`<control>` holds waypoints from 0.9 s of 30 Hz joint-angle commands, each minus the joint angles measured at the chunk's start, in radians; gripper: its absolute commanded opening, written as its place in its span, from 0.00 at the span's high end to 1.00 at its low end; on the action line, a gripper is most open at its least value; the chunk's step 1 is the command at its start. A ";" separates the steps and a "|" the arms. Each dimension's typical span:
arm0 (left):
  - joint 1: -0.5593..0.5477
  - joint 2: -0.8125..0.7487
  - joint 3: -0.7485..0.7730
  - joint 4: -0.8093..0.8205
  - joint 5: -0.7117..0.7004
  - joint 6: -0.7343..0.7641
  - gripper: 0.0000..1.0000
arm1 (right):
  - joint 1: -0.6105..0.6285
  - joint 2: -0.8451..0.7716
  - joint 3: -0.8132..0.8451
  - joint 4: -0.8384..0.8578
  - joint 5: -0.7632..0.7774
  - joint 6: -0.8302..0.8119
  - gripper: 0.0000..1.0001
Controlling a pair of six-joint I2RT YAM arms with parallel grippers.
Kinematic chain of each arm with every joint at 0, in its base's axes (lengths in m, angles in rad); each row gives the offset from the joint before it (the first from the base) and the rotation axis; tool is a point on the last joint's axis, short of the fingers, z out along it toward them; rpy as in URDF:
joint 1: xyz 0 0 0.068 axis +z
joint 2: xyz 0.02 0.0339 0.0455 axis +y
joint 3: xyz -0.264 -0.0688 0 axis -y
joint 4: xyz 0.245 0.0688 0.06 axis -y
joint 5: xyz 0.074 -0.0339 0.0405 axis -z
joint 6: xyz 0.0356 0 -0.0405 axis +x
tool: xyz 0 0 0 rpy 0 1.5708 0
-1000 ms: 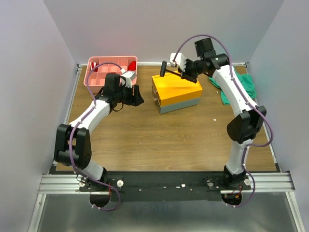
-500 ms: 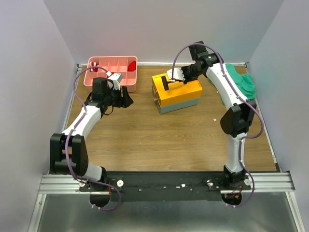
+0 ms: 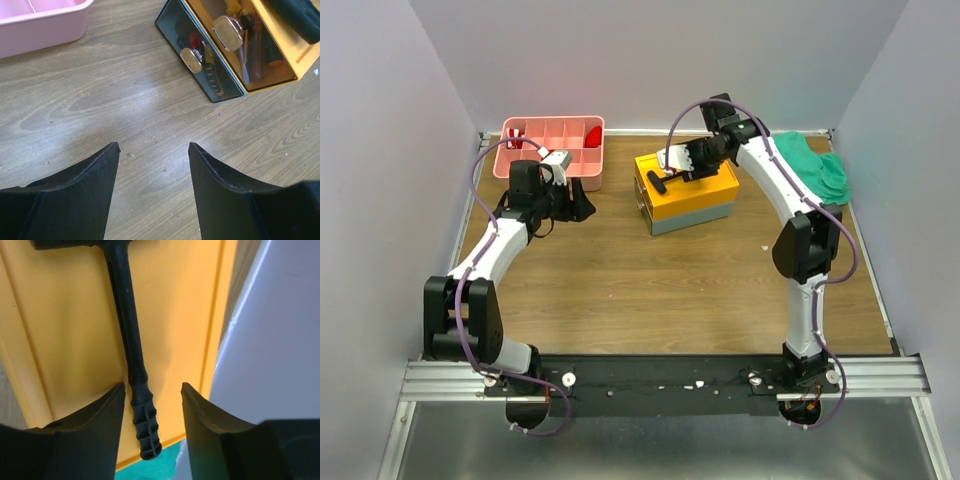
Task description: Sort the tools into containers
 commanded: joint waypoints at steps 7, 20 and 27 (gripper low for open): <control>0.005 0.011 0.039 0.031 0.028 -0.032 0.27 | -0.002 -0.191 -0.102 0.226 0.118 0.271 0.00; 0.005 0.033 0.230 -0.057 -0.217 0.128 0.01 | -0.303 -0.504 -0.480 0.284 0.258 1.317 0.00; 0.005 0.065 0.229 -0.045 -0.486 0.129 0.01 | -0.302 -0.814 -0.889 0.461 0.471 1.284 0.00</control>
